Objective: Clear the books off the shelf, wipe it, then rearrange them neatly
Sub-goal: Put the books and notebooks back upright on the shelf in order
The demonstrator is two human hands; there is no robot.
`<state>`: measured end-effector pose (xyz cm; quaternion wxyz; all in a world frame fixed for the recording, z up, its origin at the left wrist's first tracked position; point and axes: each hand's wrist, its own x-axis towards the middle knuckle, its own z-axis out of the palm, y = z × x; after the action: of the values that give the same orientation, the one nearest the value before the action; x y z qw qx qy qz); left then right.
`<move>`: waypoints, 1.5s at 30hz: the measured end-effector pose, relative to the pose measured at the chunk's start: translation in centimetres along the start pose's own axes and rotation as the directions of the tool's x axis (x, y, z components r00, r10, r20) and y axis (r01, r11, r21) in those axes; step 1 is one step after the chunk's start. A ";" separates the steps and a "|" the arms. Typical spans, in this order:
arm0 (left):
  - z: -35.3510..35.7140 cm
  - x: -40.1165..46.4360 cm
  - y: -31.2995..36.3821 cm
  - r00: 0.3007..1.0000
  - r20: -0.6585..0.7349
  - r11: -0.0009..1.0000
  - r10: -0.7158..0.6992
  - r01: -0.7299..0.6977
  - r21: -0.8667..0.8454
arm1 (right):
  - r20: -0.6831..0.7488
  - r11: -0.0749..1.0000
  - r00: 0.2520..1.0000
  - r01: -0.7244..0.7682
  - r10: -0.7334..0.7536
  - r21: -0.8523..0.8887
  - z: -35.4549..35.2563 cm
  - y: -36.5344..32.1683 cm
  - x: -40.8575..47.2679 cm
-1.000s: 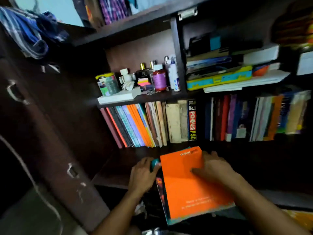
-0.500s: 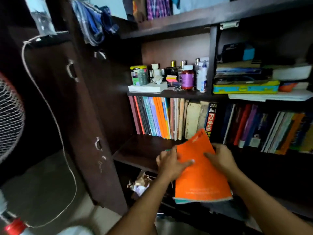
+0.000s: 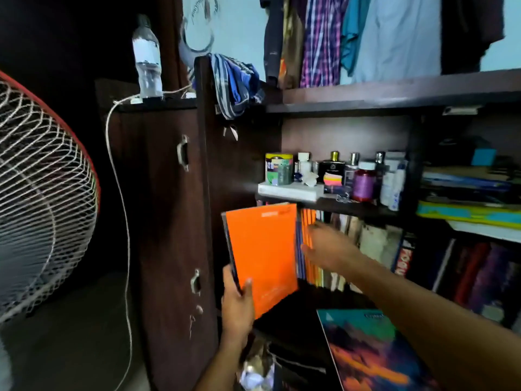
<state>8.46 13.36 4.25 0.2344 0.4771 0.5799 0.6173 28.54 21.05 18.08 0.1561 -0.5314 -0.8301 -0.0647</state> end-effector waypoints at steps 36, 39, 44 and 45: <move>4.8 4.1 -5.3 0.961 -0.273 0.856 -0.040 0.174 0.487 | 0.341 0.047 0.881 0.376 -0.327 -0.926 10.1 -1.0 11.4; 4.9 4.2 -5.8 0.958 -0.283 0.863 -0.040 0.176 0.474 | 0.340 0.071 0.888 0.379 -0.310 -0.923 10.1 0.1 11.3; 5.0 4.7 -6.8 0.955 -0.294 0.853 -0.051 0.194 0.484 | 0.353 -0.013 0.896 0.364 -0.269 -0.931 10.6 0.2 9.6; 4.9 4.8 -6.9 0.953 -0.297 0.854 -0.054 0.198 0.481 | 0.371 -0.056 0.894 0.369 -0.253 -0.928 10.7 0.1 9.2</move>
<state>8.81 21.33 -1.30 0.0593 0.3929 0.7782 0.4863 23.02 31.97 11.04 -0.3096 -0.2867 -0.6516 -0.6304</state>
